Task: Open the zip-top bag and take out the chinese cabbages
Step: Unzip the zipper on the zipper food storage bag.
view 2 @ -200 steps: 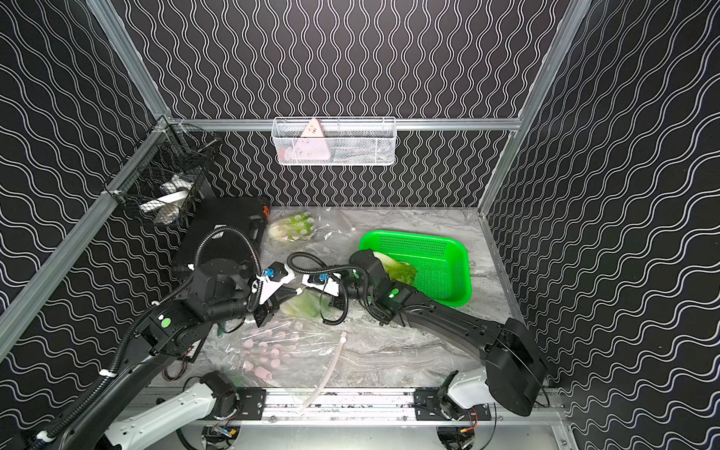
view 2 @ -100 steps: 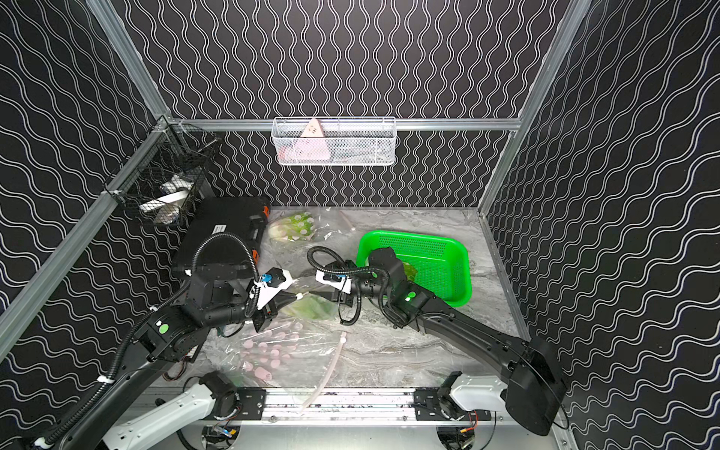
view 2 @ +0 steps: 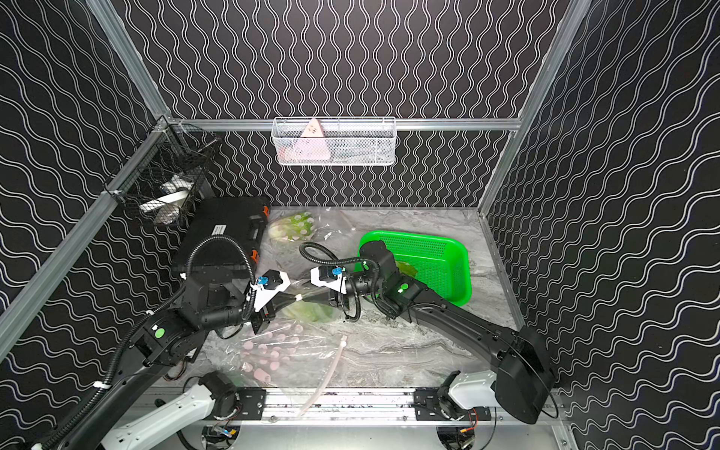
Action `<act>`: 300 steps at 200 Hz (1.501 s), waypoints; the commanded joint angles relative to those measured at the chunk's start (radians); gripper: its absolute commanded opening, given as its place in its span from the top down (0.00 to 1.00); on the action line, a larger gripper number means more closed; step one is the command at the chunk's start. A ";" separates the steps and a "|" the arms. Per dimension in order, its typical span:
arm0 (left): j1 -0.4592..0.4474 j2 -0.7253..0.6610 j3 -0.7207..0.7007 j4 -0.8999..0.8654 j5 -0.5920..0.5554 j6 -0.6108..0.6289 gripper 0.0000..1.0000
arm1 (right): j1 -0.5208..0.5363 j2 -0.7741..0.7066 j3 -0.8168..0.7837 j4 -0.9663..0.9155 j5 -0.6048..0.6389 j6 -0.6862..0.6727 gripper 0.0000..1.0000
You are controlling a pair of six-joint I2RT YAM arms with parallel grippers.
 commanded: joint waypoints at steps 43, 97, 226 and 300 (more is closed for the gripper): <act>0.000 0.005 -0.002 0.032 0.016 0.037 1.00 | 0.002 0.039 0.039 -0.042 -0.064 0.008 0.71; 0.000 0.010 -0.004 0.033 0.013 0.047 1.00 | 0.003 0.068 0.052 -0.049 -0.072 0.013 0.74; -0.001 -0.001 -0.023 0.044 -0.005 0.054 1.00 | 0.008 0.092 0.047 -0.029 -0.069 0.026 0.90; 0.000 -0.020 -0.033 0.045 -0.027 0.049 1.00 | 0.010 0.095 0.034 -0.017 -0.066 0.047 1.00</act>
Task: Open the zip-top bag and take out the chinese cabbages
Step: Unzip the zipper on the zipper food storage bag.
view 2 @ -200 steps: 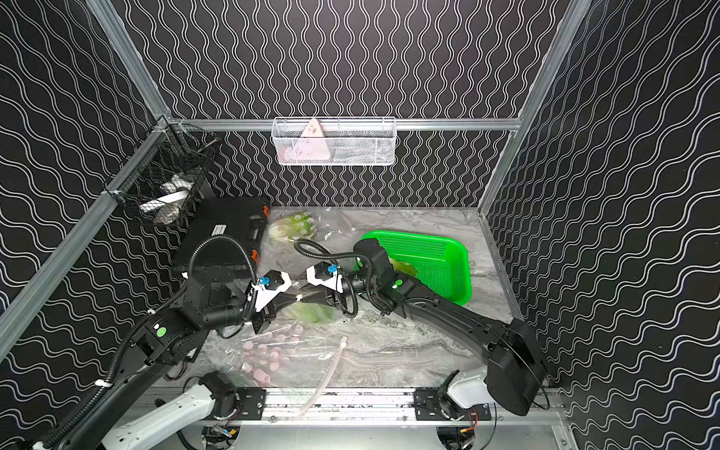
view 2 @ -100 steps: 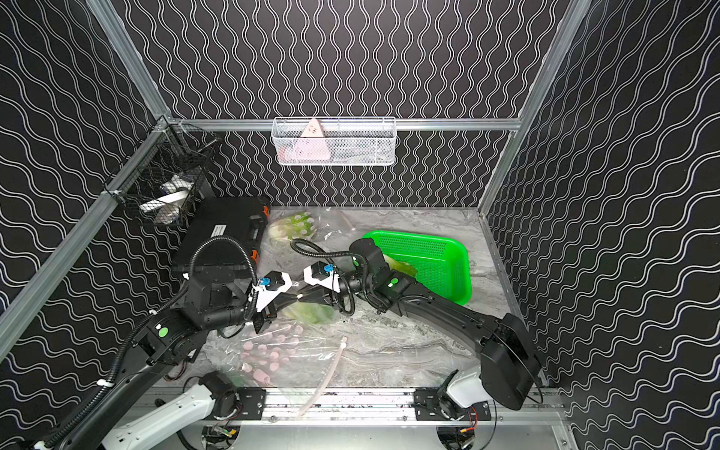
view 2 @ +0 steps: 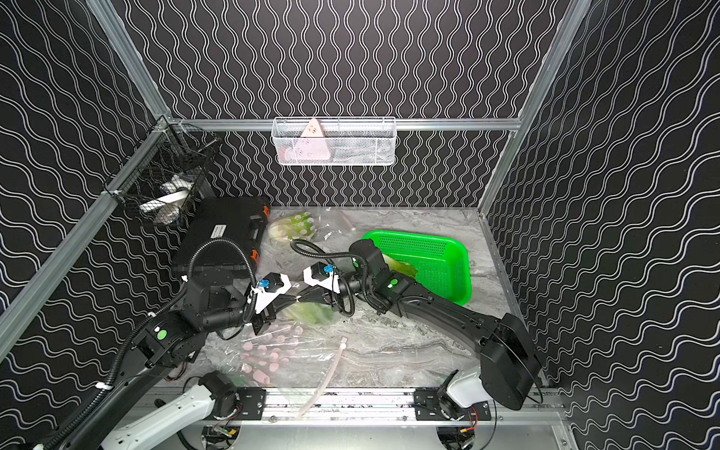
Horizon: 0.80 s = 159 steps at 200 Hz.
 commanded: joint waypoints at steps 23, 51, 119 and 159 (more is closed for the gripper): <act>0.000 -0.008 -0.003 0.026 -0.013 0.024 1.00 | 0.003 -0.004 -0.014 0.011 0.001 0.004 1.00; -0.001 -0.019 -0.011 0.038 -0.022 0.025 1.00 | 0.005 -0.009 -0.024 0.001 0.018 -0.005 1.00; 0.000 -0.055 0.005 0.016 -0.160 0.053 1.00 | 0.004 -0.017 -0.037 -0.088 0.114 -0.090 1.00; 0.000 -0.121 -0.028 0.073 -0.340 0.047 1.00 | 0.002 -0.009 -0.052 -0.116 0.159 -0.121 1.00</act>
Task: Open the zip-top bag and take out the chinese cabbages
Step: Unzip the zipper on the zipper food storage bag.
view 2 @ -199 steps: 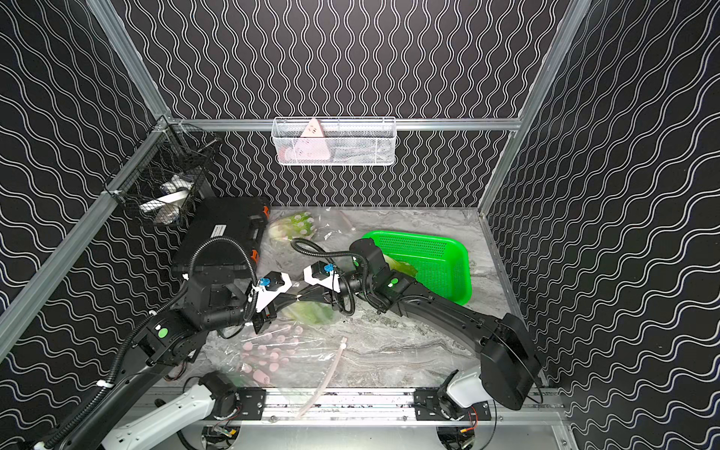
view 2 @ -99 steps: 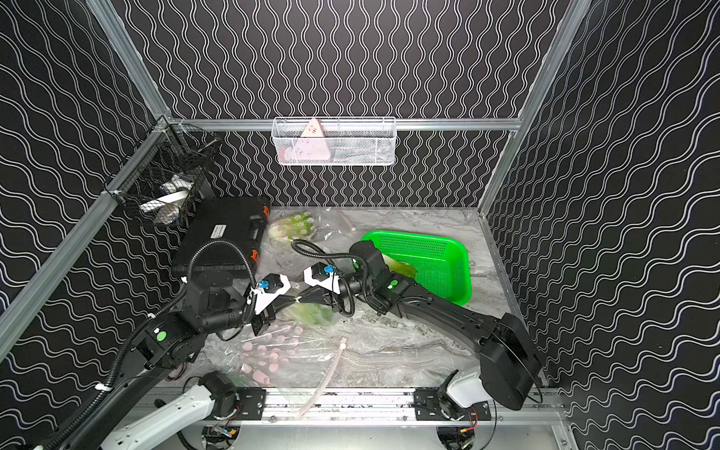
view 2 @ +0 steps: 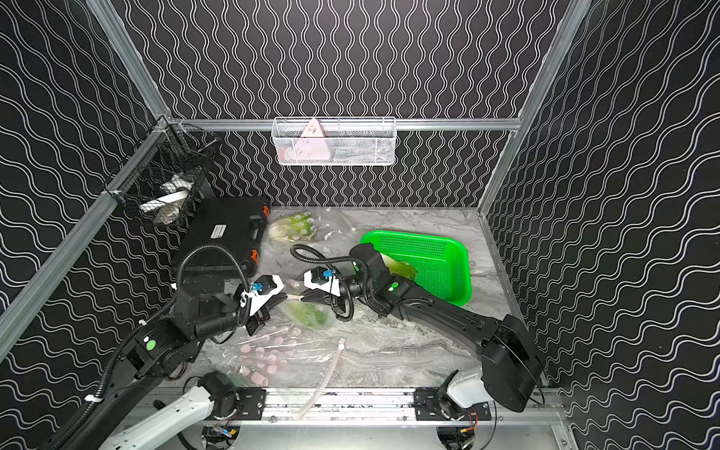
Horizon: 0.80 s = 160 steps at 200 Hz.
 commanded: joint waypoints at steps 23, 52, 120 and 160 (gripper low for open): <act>0.001 -0.061 -0.025 0.131 -0.286 0.032 1.00 | -0.003 0.011 -0.027 -0.097 0.075 -0.052 1.00; 0.000 -0.080 -0.036 0.161 -0.393 0.048 1.00 | -0.020 0.010 -0.064 -0.073 0.098 -0.046 1.00; 0.001 -0.078 -0.051 0.176 -0.420 0.035 1.00 | -0.088 -0.035 -0.163 -0.034 0.107 0.008 1.00; 0.000 -0.072 -0.055 0.183 -0.415 0.035 1.00 | -0.114 -0.076 -0.215 -0.030 0.131 0.026 1.00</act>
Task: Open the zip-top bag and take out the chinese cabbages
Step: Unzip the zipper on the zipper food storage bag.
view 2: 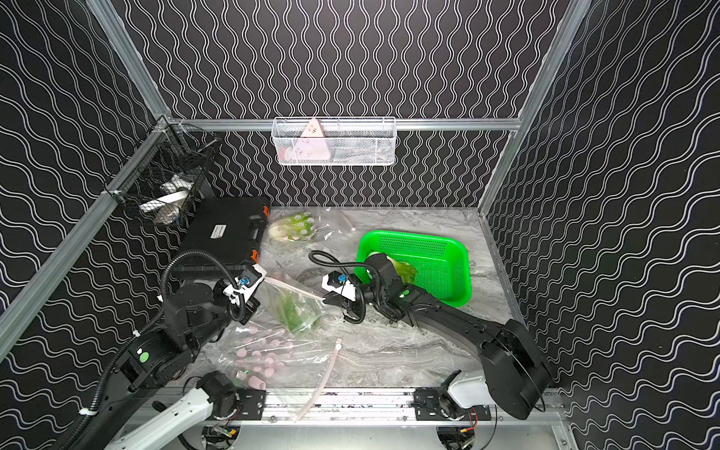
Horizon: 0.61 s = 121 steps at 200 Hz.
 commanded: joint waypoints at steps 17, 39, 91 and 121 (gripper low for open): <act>0.000 0.002 0.001 0.078 -0.045 0.012 1.00 | -0.028 -0.026 -0.032 -0.040 0.033 0.001 1.00; 0.000 0.004 0.002 0.067 -0.034 0.010 1.00 | -0.047 -0.034 -0.039 -0.046 0.031 -0.001 1.00; 0.000 0.004 0.001 0.056 -0.032 0.012 1.00 | -0.085 -0.042 -0.046 -0.066 0.030 -0.007 1.00; 0.000 0.008 0.003 0.053 -0.023 0.010 1.00 | -0.086 -0.040 -0.046 -0.073 0.046 -0.016 1.00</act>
